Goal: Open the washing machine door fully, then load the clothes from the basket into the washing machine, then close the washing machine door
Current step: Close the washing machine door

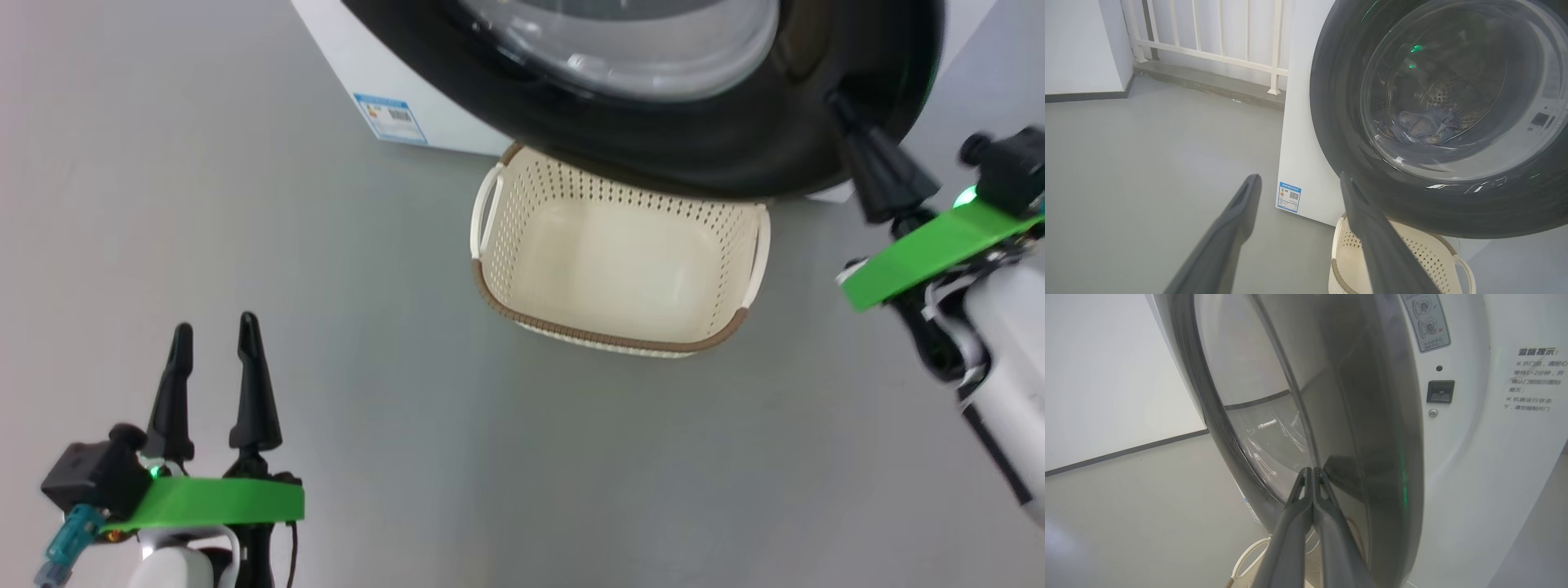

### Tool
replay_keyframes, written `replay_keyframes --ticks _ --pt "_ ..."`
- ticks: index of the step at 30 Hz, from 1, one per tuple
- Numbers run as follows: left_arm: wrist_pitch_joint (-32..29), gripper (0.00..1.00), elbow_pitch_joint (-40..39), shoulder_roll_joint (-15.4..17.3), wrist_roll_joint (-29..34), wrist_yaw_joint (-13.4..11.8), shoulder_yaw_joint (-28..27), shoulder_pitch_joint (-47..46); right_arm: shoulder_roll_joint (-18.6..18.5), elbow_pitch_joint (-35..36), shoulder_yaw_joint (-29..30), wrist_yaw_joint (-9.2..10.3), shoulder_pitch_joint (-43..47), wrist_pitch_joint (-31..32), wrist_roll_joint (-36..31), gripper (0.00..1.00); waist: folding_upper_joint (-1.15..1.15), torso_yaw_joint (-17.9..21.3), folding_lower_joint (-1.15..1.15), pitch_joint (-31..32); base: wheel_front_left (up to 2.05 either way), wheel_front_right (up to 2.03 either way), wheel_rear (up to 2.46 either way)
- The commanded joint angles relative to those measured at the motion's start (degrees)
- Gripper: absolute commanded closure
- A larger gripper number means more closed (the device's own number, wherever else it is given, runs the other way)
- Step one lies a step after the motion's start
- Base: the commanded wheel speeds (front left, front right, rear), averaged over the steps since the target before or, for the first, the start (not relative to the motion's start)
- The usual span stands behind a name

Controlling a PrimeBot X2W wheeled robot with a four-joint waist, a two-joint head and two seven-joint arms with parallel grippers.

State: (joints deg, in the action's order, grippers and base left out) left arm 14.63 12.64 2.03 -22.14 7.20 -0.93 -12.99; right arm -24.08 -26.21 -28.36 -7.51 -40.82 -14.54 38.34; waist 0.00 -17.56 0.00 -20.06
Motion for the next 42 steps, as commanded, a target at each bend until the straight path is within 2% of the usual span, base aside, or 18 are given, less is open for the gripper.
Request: replay_keyframes --ticks 1,13,20,27,39,40,41,42 --pt "0.4 0.00 -1.8 0.9 -0.3 0.3 -1.4 -1.5 -1.5 0.6 0.9 0.02 -1.5 -0.5 -0.4 1.00 0.00 -0.8 0.00 -3.1 0.00 0.00 0.00" --pt "0.4 0.00 -3.1 0.9 -1.1 0.3 -0.8 -5.1 -6.4 -0.3 1.7 0.02 -14.9 -0.5 -0.6 1.00 0.00 -3.3 0.00 -11.6 0.00 0.00 0.00" --pt "0.4 0.00 -2.8 0.9 -1.8 0.3 -0.3 -5.5 -8.1 -2.8 1.8 0.02 -20.6 -0.5 -1.4 1.00 0.00 -4.4 0.00 -12.9 0.00 0.00 0.00" --pt "0.4 0.00 -2.6 0.9 -2.0 0.3 -0.4 -5.6 -7.6 -6.2 3.8 0.02 -24.2 -0.5 -3.2 1.00 0.00 -4.6 0.00 -12.8 0.00 0.00 0.00" --pt "0.4 0.00 -2.1 0.9 -1.2 0.3 -0.7 -5.3 -4.7 -6.9 2.7 0.02 -21.2 -0.5 -3.1 0.98 0.00 -2.8 0.00 -9.6 0.00 0.00 0.00" --pt "0.4 0.00 -2.0 0.9 -0.8 0.3 -0.9 -5.2 -4.3 -6.1 2.5 0.02 -20.2 -0.5 -2.9 0.25 0.00 -2.4 0.00 -8.8 0.00 0.00 0.00" --pt "0.4 0.00 -2.0 0.9 -0.7 0.3 -0.9 -5.1 -4.1 -5.7 2.5 0.02 -19.6 -0.5 -2.9 0.00 0.00 -2.1 0.00 -8.4 0.00 0.00 0.00" --pt "0.4 0.00 -1.9 0.9 -0.5 0.3 -1.1 -5.0 -3.9 -5.2 2.5 0.02 -18.8 -0.5 -2.8 0.00 0.00 -1.9 0.00 -7.9 0.00 0.00 0.00"
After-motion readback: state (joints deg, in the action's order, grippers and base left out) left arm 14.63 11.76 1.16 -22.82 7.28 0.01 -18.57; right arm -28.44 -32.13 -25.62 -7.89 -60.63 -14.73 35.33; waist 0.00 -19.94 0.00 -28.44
